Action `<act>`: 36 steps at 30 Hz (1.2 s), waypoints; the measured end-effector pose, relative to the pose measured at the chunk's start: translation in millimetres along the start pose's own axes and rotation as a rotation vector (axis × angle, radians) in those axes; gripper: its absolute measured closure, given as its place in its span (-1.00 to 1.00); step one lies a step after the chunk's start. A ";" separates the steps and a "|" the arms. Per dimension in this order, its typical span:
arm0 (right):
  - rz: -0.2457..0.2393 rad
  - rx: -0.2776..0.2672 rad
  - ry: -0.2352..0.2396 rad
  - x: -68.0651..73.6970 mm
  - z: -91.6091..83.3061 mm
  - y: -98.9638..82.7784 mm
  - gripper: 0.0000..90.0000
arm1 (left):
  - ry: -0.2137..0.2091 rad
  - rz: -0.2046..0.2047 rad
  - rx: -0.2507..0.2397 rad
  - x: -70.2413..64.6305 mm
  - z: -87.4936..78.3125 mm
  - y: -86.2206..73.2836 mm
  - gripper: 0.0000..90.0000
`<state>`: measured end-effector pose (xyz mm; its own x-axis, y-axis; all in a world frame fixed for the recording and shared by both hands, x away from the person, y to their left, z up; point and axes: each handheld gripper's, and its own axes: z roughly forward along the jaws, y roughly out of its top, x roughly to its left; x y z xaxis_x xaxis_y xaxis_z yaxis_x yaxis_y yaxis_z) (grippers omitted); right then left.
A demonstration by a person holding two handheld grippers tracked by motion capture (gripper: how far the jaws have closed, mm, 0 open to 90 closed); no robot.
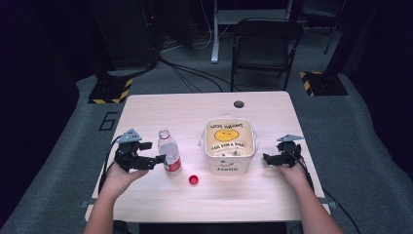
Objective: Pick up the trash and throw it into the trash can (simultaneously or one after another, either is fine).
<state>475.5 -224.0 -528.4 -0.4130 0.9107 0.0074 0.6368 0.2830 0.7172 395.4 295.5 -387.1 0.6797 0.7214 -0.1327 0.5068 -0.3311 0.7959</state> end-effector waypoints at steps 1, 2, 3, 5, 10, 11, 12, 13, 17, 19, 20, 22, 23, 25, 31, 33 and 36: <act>-0.005 0.003 0.006 -0.2 -0.3 -0.1 -1.00 | -0.001 0.000 -0.001 -0.3 1.1 0.8 -0.58; -0.006 0.003 0.007 -0.3 -0.3 -0.1 -1.00 | -0.003 0.001 0.003 -0.5 2.0 1.7 -0.58; -0.006 0.003 0.005 -0.4 -0.2 0.0 -1.00 | -0.002 0.001 0.003 -0.6 3.2 2.4 -0.59; -0.001 0.001 0.003 -0.1 0.0 0.1 -1.00 | -0.002 0.005 0.007 -0.9 5.9 3.8 -0.59; -0.008 0.003 0.009 -0.5 -0.2 0.0 -1.00 | -0.007 0.015 0.021 -2.1 12.5 6.0 -0.59; -0.004 0.001 0.007 -0.3 0.0 0.1 -1.00 | -0.004 0.021 0.025 -1.9 13.5 6.3 -0.59; -0.008 0.003 0.007 -0.6 -0.1 0.0 -1.00 | -0.003 0.019 0.023 -1.8 15.0 6.3 -0.59; -0.008 0.003 0.007 -0.6 -0.1 0.0 -1.00 | 0.003 0.021 0.027 -1.9 15.7 6.6 -0.59; -0.007 0.003 0.009 -0.5 -0.1 0.1 -1.00 | 0.001 0.021 0.034 -0.8 19.1 7.7 -0.59; -0.007 0.003 0.009 -0.5 -0.1 0.1 -1.00 | 0.003 0.018 0.028 -0.9 21.1 8.1 -0.59; -0.006 0.002 0.007 -0.5 0.0 0.1 -1.00 | 0.003 0.014 0.031 -1.1 21.8 8.6 -0.59; 0.003 0.003 0.006 0.0 0.0 0.4 -1.00 | -0.002 0.017 0.033 -1.2 24.1 9.5 -0.59; -0.005 0.001 0.006 -0.6 0.2 0.3 -1.00 | 0.001 0.020 0.035 -1.6 25.5 9.9 -0.59; -0.004 0.001 0.006 -0.4 0.2 0.2 -1.00 | -0.002 0.022 0.042 -2.2 28.3 10.6 -0.59; -0.002 0.002 0.007 -0.4 0.2 0.4 -1.00 | 0.004 0.035 0.063 -2.1 35.2 11.1 -0.57; -0.003 0.002 0.008 -0.4 0.2 0.4 -1.00 | 0.006 0.029 0.065 -1.9 36.8 10.9 -0.56; 0.003 0.004 0.008 -0.1 0.1 0.6 -1.00 | 0.005 0.022 0.067 -1.0 38.5 10.8 -0.55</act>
<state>475.9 -223.9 -528.0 -0.4165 0.9090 0.0150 0.6406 0.2817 0.7143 420.7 267.8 -401.1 0.6886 0.7164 -0.1124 0.5260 -0.3868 0.7574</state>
